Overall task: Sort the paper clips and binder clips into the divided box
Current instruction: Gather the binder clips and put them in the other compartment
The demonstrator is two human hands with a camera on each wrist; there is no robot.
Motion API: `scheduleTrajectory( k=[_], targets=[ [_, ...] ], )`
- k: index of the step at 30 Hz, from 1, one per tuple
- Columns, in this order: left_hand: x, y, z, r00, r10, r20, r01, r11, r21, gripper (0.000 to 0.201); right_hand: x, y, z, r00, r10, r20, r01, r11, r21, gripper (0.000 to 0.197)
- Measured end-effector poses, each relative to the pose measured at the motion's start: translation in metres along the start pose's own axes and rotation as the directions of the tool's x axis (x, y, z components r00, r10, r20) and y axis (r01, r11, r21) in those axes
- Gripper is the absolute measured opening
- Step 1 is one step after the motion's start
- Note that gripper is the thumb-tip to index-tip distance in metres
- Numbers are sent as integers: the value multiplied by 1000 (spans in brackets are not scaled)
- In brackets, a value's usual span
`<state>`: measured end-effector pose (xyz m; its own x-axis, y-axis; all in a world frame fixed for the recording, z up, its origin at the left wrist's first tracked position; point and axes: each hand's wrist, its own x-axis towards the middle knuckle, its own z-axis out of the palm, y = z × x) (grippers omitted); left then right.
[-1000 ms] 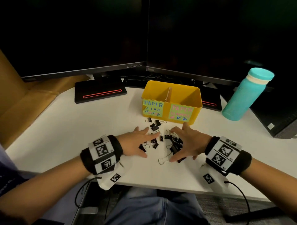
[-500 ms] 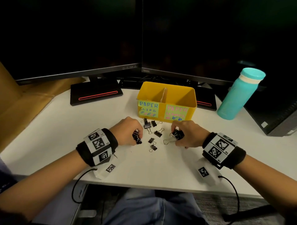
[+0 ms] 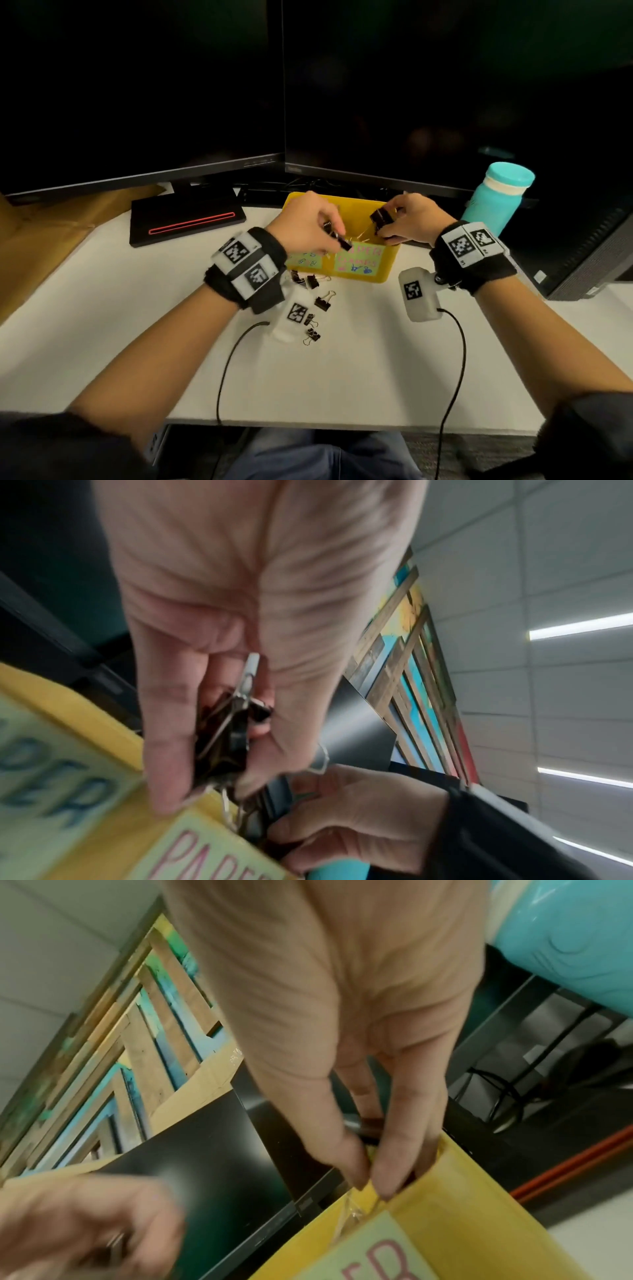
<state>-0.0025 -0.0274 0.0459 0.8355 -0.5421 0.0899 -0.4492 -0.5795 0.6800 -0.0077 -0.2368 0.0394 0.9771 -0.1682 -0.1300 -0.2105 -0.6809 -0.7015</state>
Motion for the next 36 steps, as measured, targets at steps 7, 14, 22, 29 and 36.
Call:
scheduleTrajectory(
  k=[7, 14, 22, 29, 36],
  targets=[
    [36, 6, 25, 978, -51, -201, 46, 999, -29, 31, -14, 5, -5, 861, -274, -428, 178, 952, -251, 25],
    [-29, -44, -5, 985, 92, 143, -140, 915, 379, 20, -56, -5, 53, 806, -444, 392, 591, 653, -474, 38],
    [-51, -68, 21, 892, -151, 426, -153, 785, 600, 56, -45, 0, 99, 781, -270, 563, 595, 597, -539, 66],
    [-51, -76, 9, 955, -94, 281, -65, 859, 508, 62, -62, 4, 86, 864, -173, 473, 435, 730, -526, 95],
    [-38, -80, 25, 934, -241, 262, 91, 873, 480, 66, -57, -6, 118, 882, -134, 452, 360, 811, -461, 94]
  ],
)
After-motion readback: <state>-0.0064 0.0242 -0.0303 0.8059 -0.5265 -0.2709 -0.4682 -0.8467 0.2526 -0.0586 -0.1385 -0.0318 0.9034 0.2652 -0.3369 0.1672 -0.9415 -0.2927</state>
